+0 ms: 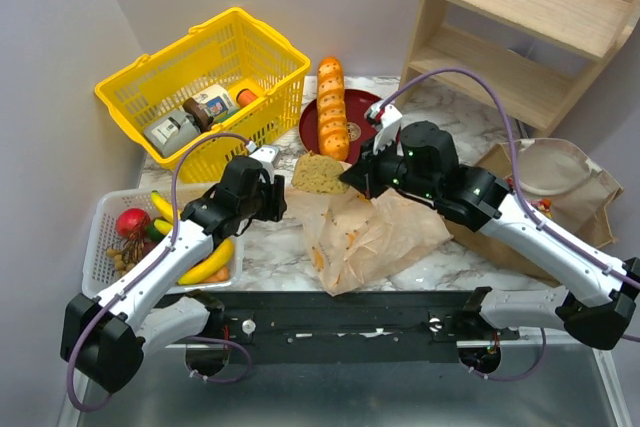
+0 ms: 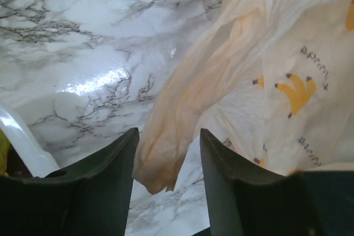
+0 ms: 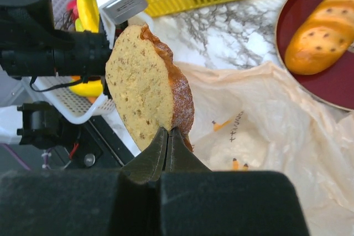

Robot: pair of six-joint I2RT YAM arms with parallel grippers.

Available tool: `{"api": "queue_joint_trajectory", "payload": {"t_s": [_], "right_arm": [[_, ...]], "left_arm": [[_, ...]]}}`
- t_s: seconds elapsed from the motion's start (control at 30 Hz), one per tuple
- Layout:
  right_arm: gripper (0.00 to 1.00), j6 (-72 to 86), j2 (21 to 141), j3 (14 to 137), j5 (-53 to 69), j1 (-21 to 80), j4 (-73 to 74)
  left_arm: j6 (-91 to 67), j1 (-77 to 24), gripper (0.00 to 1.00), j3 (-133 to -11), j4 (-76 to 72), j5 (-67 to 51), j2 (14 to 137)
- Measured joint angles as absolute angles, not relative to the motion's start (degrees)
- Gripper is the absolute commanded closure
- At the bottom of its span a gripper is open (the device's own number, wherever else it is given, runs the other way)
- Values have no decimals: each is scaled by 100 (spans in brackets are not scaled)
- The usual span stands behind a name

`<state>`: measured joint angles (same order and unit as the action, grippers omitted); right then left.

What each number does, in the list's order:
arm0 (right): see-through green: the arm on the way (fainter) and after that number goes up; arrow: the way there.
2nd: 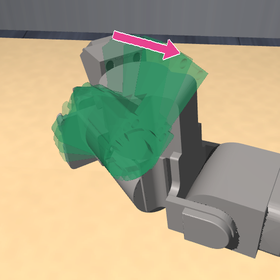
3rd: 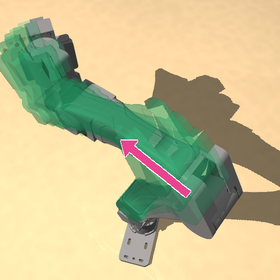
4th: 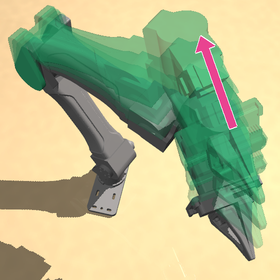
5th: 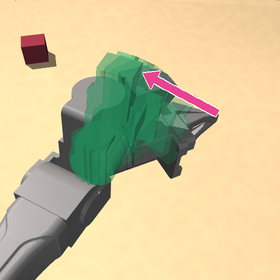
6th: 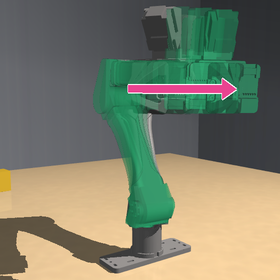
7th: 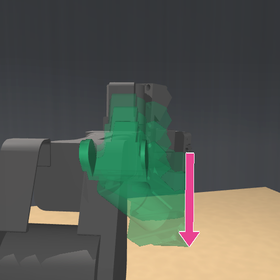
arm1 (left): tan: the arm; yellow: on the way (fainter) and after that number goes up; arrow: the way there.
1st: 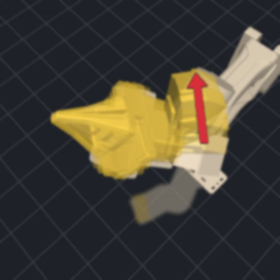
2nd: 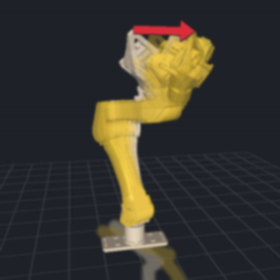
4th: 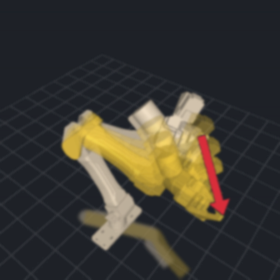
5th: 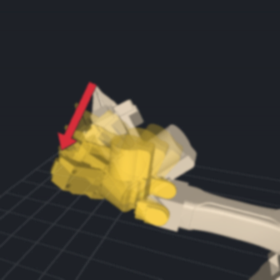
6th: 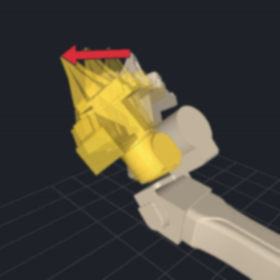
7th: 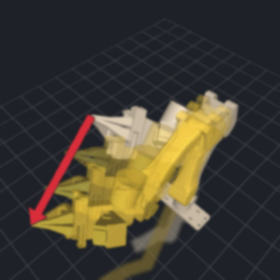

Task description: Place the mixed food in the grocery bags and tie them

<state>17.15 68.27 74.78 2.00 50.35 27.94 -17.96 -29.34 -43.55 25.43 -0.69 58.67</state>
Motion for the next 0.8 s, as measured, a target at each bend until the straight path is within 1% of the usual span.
{"api": "queue_joint_trajectory", "payload": {"t_s": [0.07,0.13,0.17,0.2,0.23,0.4,0.53,0.8], "right_arm": [[99,1806,6871,7369,119,5194,2779],[99,1951,6862,7116,58,5341,2742],[99,2012,6862,7013,40,5384,2749],[99,2093,6864,6886,10,5443,2751],[99,2178,6862,6740,-43,5492,2762],[99,2473,6860,6447,-373,5695,3044],[99,2602,7015,6532,-838,5841,3334],[99,3028,8521,7568,-2110,6034,4322]], "left_arm": [[-1809,-2930,66,-4353,2532,-207,5909],[-1846,-2930,81,-4348,2528,-290,5924],[-1846,-2930,87,-4346,2526,-325,5924],[-1865,-2932,96,-4338,2510,-353,5920],[-1857,-2930,99,-4331,2499,-379,5918],[-1824,-2930,100,-4327,2493,-440,5872],[-1780,-2930,100,-4324,2438,-548,5741],[-1737,-2930,100,-4254,2220,-847,5347]]}}
